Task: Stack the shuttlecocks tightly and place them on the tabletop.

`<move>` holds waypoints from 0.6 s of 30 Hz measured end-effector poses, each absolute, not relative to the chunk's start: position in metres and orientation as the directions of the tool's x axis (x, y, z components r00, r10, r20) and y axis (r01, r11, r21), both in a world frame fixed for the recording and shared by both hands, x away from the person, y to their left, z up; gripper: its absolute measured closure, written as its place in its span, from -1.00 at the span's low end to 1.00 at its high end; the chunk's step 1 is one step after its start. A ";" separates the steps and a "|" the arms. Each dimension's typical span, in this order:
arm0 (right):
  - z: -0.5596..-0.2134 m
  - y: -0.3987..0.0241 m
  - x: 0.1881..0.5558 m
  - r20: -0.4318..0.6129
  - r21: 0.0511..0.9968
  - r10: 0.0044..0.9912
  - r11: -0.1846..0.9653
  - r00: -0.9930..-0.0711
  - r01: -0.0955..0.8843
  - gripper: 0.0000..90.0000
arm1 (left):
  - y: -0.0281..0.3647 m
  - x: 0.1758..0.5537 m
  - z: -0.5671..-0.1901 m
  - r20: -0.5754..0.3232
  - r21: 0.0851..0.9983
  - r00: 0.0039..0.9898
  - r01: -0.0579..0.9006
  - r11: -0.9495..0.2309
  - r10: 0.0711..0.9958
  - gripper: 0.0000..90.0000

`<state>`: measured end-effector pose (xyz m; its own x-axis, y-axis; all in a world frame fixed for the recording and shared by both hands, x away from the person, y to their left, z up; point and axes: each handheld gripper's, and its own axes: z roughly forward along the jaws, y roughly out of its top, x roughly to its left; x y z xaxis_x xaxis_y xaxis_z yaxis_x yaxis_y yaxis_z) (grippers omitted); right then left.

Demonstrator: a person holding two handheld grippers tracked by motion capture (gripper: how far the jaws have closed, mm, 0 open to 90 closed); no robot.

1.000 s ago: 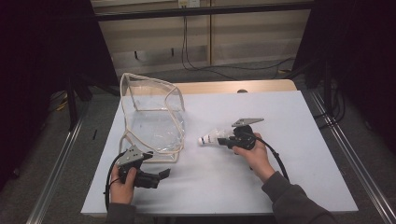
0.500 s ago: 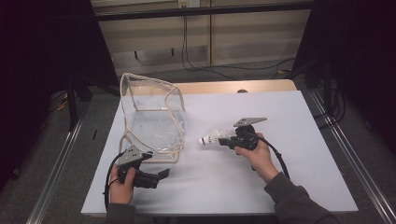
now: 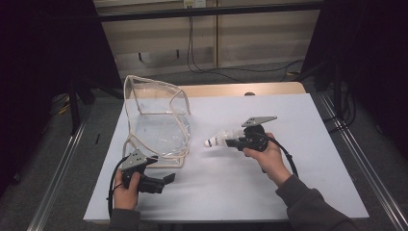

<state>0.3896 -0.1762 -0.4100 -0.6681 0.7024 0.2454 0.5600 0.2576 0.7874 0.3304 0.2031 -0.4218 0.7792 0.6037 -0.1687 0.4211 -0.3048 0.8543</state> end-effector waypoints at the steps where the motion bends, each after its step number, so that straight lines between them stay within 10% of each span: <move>1: -0.409 -0.176 0.389 0.248 0.790 0.701 0.254 -0.669 0.559 0.95 | 0.203 0.330 -0.422 -0.171 0.854 0.778 0.424 -0.303 0.604 -0.94; 18: -0.387 -0.184 0.392 0.232 0.790 0.696 0.273 -0.680 0.549 0.95 | 0.199 0.332 -0.422 -0.170 0.856 0.783 0.418 -0.304 0.599 -0.94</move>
